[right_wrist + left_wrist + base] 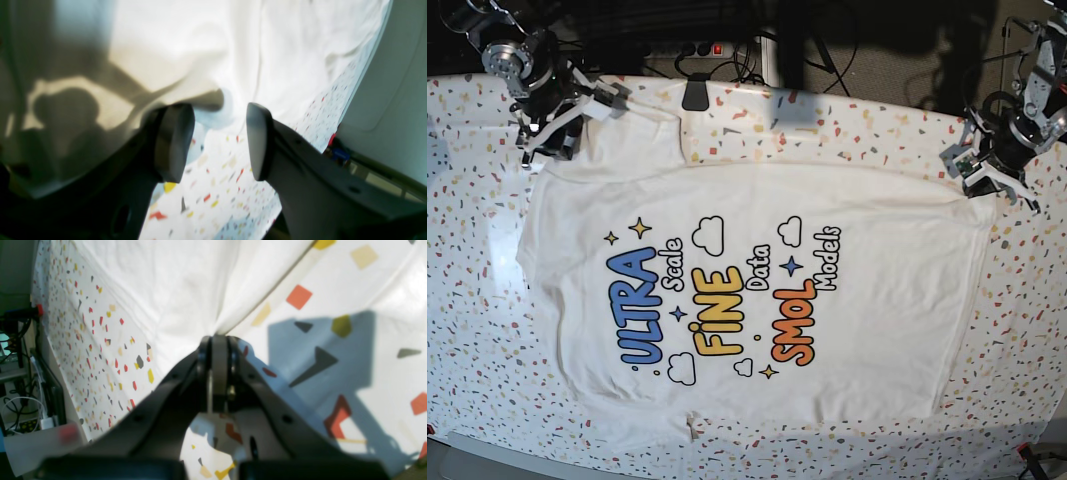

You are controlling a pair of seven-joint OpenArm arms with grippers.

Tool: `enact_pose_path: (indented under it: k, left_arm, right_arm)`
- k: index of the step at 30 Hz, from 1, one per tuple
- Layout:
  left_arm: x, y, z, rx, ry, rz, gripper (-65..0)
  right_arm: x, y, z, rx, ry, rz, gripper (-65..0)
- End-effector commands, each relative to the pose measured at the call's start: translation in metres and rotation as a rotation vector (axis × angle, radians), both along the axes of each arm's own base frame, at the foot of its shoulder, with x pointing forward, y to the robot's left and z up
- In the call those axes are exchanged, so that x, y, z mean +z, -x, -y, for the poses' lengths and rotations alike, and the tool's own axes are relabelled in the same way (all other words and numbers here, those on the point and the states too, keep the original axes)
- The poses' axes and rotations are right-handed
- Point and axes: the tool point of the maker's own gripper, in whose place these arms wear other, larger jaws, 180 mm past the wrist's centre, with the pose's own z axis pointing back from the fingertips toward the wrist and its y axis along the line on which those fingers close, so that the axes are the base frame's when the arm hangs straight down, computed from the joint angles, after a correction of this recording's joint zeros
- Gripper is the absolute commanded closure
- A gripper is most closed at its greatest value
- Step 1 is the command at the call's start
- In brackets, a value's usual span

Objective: Fold the T-shirt properly
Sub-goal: 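Grasp the shirt's shoulder corners with both grippers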

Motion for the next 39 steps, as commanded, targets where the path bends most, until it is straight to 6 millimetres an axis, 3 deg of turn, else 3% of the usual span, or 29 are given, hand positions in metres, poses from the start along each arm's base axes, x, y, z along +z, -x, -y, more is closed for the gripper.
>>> enact_pose_path:
  k: [1, 6, 13, 19, 23, 33, 39]
  left_arm:
    - [0.001, 0.001, -0.003, -0.008, -0.013, -0.011, 0.0]
    - [0.001, 0.001, -0.003, -0.008, -0.012, -0.010, 0.0]
    - [0.001, 0.001, -0.003, -0.008, -0.012, -0.010, 0.0]
    - [0.003, 0.000, 0.001, 0.016, 0.037, -0.012, 0.0]
    - [0.002, 0.001, -0.001, 0.027, 0.029, -0.019, 0.0]
    - [-0.002, 0.003, -0.011, 0.056, -0.016, -0.043, 0.0]
    - [-0.002, 0.003, -0.011, 0.056, -0.016, -0.043, 0.0]
  right_arm:
    - [0.001, 0.002, 0.000, 0.014, 0.000, -0.010, -29.5]
    - [-0.008, 0.015, -0.001, 0.044, 0.019, -0.096, -29.5]
    - [-0.008, 0.015, -0.003, 0.093, 0.041, -0.097, -29.5]
    - [-0.003, 0.000, -0.007, 0.098, 0.027, -0.062, -29.5]
    - [0.000, -0.011, -0.021, 0.100, -0.021, -0.040, -29.5]
    - [-0.027, -0.008, -0.028, 0.109, 0.014, -0.107, -28.8]
    - [-0.030, -0.009, -0.016, 0.067, 0.084, -0.107, -1.6]
